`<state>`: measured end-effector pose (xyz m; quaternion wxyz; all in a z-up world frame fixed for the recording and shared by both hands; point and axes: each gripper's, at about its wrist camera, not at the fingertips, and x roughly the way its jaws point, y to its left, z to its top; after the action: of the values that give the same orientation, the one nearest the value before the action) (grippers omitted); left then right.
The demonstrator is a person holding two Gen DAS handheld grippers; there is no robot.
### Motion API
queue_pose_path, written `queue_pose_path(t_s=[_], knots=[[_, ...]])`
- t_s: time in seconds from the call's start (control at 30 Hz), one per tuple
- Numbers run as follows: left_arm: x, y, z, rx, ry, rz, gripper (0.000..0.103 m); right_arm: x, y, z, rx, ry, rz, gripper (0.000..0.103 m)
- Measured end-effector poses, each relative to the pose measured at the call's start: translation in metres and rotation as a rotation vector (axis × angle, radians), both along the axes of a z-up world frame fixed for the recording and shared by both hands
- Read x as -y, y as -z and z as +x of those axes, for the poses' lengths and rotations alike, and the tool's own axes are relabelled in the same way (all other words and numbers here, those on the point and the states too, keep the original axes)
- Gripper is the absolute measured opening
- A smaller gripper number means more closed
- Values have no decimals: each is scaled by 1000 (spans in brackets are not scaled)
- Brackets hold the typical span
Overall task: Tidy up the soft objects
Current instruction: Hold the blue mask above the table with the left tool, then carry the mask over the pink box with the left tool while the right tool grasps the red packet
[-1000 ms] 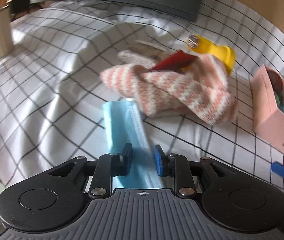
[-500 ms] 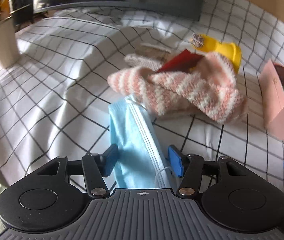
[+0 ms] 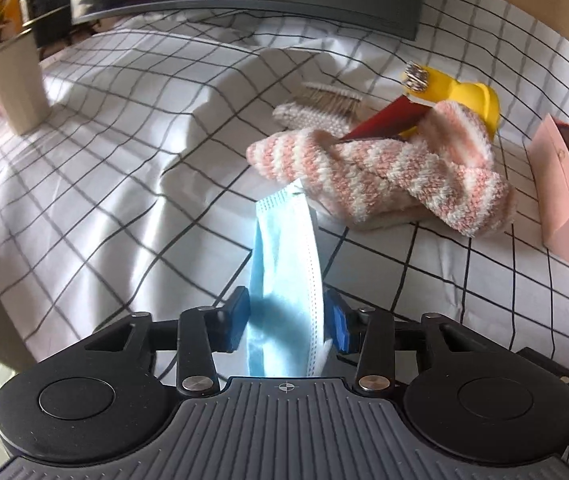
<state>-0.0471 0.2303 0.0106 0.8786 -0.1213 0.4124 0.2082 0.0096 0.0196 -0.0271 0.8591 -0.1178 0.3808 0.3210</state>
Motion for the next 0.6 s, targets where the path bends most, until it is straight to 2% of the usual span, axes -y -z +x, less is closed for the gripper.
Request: queue_pose_path(t_s=[0.07,0.17,0.23,0.33,0.43,0.47,0.53,0.6], knots=[[0,1,1,2,24,1,45,-3,-11,-2,11,-21,12,100],[-10,2,-6,43,19,-36,15,-19,-39,-10,162,-79,18,100],[-19,3,-14,65,14,-75,16,-40,-56,-8,270,-99,17,97],[-26,3,-28,84,35,-136,14,-82,-71,12,338,-139,25,91],[-26,0,-42,94,60,-159,14,-126,-74,40,313,-123,32,85],[-26,-1,-47,100,64,-171,14,-137,-75,49,277,-99,28,78],[-29,-5,-57,120,66,-205,14,-149,-79,66,159,-27,70,76],[-33,-9,-68,142,59,-234,14,-155,-77,78,76,101,112,76]])
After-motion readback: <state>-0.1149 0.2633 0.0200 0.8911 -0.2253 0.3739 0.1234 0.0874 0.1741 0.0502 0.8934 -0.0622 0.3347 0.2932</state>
